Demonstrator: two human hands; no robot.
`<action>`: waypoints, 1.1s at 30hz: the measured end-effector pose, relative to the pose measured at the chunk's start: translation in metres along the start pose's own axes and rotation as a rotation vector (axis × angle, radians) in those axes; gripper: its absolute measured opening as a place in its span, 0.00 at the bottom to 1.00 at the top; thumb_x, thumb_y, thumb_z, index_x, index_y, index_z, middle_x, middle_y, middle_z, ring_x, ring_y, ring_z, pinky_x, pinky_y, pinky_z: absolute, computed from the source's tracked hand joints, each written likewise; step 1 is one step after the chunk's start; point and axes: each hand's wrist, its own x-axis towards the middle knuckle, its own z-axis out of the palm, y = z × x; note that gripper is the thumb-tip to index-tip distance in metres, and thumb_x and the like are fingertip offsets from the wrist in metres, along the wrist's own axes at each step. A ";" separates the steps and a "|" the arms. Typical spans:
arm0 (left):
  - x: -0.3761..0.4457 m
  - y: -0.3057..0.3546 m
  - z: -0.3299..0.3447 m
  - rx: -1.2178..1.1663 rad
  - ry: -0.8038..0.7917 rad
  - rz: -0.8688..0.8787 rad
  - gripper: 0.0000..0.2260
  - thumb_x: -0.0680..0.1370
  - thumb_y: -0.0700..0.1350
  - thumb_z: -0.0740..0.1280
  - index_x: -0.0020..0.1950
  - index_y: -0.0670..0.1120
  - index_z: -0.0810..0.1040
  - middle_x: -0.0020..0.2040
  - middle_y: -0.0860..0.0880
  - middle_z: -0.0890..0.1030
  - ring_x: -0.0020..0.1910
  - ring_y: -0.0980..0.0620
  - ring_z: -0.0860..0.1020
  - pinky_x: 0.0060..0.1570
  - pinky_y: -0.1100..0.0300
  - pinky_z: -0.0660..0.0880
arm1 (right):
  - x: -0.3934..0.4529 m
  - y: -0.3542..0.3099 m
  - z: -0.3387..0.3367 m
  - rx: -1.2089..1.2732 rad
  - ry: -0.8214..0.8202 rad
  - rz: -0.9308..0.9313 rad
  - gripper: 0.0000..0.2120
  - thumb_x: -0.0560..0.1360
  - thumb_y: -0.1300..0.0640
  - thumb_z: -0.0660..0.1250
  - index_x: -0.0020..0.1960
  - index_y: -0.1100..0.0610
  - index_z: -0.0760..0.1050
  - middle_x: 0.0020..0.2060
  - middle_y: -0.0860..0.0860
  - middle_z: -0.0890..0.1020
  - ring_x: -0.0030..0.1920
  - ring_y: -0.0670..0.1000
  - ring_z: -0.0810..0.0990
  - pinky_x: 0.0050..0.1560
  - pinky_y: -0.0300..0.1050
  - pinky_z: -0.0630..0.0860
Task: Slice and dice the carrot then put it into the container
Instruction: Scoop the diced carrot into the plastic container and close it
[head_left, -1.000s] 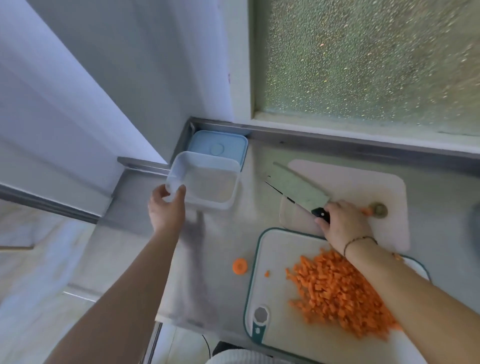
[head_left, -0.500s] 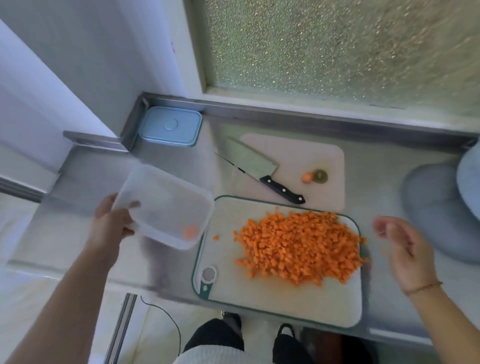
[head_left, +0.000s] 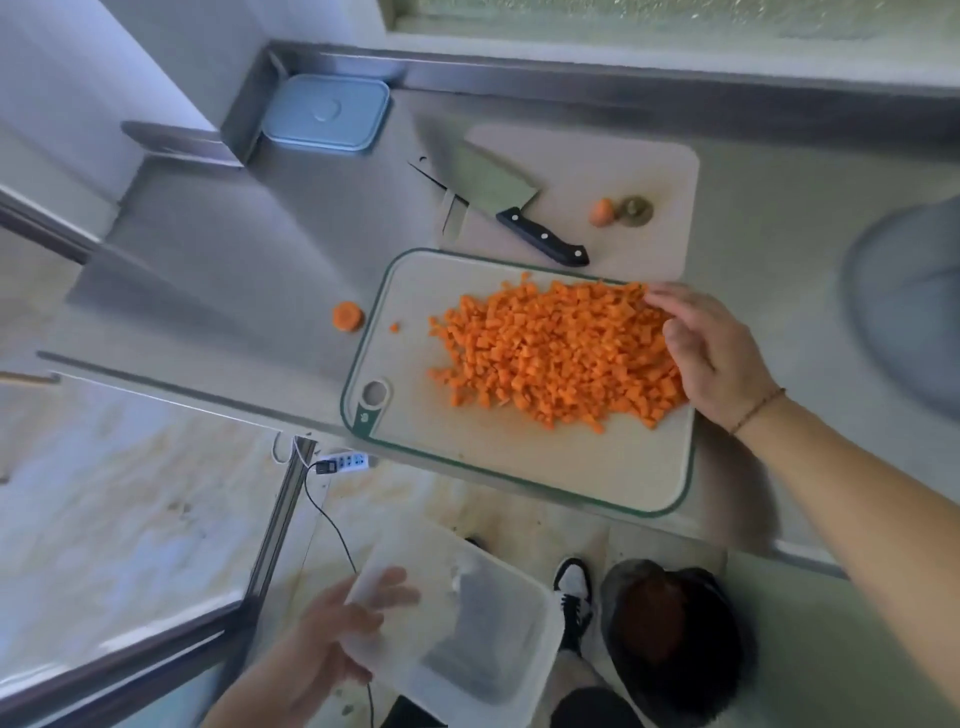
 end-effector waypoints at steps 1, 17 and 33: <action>0.004 -0.005 0.005 0.003 -0.031 -0.013 0.41 0.48 0.43 0.75 0.62 0.37 0.78 0.55 0.37 0.84 0.29 0.46 0.76 0.21 0.60 0.72 | 0.001 0.000 0.001 -0.026 -0.003 -0.013 0.27 0.81 0.45 0.50 0.67 0.62 0.74 0.66 0.57 0.75 0.70 0.54 0.70 0.72 0.50 0.65; 0.008 0.026 -0.014 -0.002 -0.188 0.037 0.46 0.53 0.47 0.86 0.67 0.37 0.75 0.59 0.35 0.81 0.34 0.44 0.79 0.29 0.55 0.79 | -0.038 -0.047 0.011 -0.191 0.035 -0.123 0.23 0.79 0.47 0.59 0.62 0.64 0.76 0.65 0.57 0.76 0.72 0.55 0.67 0.73 0.54 0.64; 0.048 0.174 -0.099 -0.397 0.561 0.479 0.16 0.83 0.58 0.62 0.48 0.46 0.75 0.46 0.46 0.77 0.39 0.48 0.76 0.44 0.58 0.75 | -0.119 -0.081 0.049 -0.453 0.109 0.135 0.21 0.74 0.47 0.60 0.49 0.63 0.81 0.51 0.57 0.79 0.58 0.59 0.73 0.66 0.49 0.65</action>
